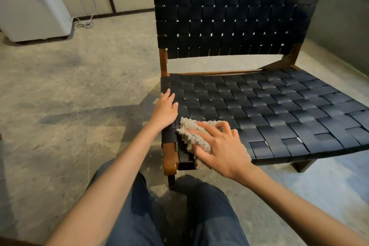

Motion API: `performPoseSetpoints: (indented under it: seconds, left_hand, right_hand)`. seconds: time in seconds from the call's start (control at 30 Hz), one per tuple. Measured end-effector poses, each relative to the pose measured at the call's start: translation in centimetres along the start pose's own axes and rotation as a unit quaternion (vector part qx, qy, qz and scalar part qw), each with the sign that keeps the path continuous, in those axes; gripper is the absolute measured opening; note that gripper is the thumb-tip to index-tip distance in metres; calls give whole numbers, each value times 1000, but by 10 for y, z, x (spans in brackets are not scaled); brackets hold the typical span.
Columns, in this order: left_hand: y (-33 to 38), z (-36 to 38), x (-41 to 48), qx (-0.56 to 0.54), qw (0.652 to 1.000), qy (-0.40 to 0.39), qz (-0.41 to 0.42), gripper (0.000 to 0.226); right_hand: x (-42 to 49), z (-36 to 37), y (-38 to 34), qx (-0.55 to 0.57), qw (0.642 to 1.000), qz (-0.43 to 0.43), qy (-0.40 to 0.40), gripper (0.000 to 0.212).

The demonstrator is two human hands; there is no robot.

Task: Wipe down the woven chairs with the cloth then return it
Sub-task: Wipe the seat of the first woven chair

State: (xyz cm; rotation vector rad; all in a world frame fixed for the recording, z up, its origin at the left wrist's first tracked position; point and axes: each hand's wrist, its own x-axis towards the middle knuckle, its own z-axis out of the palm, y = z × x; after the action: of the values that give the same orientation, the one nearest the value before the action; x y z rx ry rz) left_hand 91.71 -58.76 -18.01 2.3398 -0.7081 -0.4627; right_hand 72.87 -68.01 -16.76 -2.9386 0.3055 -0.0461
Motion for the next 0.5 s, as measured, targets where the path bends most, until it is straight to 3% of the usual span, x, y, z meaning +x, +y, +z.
performPoseSetpoints:
  seconds: [0.27, 0.5]
  left_hand:
    - [-11, 12, 29, 120, 993, 3, -11, 49]
    - [-15, 18, 64, 197, 980, 9, -2, 50]
  right_hand:
    - [93, 34, 25, 29, 996, 80, 12, 52]
    - [201, 66, 58, 54, 992, 111, -12, 59]
